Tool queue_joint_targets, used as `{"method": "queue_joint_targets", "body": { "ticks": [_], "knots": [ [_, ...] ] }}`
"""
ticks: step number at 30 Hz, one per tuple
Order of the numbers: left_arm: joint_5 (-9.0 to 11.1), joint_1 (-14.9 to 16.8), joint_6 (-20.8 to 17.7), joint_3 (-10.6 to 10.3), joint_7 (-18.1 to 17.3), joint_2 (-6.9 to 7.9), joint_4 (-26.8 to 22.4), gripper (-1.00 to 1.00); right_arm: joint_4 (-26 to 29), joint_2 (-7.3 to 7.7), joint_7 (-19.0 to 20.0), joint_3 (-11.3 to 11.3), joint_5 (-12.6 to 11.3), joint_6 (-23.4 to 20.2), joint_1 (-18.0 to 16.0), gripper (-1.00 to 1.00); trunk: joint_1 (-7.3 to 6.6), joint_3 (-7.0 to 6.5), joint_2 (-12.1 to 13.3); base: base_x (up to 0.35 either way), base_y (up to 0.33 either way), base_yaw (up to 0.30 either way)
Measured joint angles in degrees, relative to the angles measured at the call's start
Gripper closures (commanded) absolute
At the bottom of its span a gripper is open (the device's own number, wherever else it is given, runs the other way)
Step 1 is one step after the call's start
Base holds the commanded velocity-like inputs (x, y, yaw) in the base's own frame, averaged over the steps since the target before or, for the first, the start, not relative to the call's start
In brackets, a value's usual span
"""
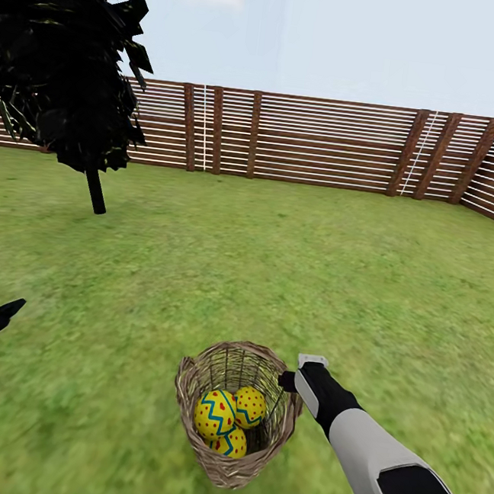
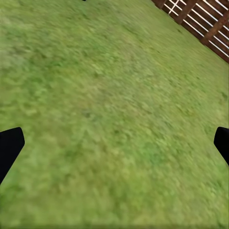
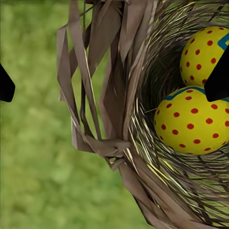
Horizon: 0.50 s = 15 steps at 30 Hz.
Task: Take the three Easter eggs out of the wicker basket on the lawn in the garden, then place them on the lawn next to a single tree (choose any tree) so that all three eggs are next to the same tree and none are left in the basket.
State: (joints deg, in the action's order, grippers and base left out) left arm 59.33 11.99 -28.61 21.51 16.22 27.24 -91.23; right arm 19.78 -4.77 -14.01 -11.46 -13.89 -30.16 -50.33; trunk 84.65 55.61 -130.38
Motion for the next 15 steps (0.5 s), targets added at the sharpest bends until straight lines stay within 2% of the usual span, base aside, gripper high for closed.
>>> {"method": "queue_joint_targets", "body": {
  "ticks": [6,10,15],
  "knots": [
    [0.0,0.0,0.0,0.0,0.0,0.00,0.0,-1.00,0.0,-0.01,0.0,0.0,0.0,0.0,0.0,-1.00,0.00,0.00,0.0,0.000,0.000,0.000],
    [0.0,0.0,0.0,0.0,0.0,0.00,0.0,-1.00,0.0,-0.01,0.1,0.0,0.0,-0.1,0.0,-1.00,0.87,0.71,-1.6,0.000,0.000,0.000],
    [0.0,0.0,0.0,0.0,0.1,0.00,0.0,-1.00,0.0,0.02,0.1,0.0,0.0,-0.1,0.0,-1.00,0.88,0.72,-1.6,0.000,0.000,0.000]
  ]
}}
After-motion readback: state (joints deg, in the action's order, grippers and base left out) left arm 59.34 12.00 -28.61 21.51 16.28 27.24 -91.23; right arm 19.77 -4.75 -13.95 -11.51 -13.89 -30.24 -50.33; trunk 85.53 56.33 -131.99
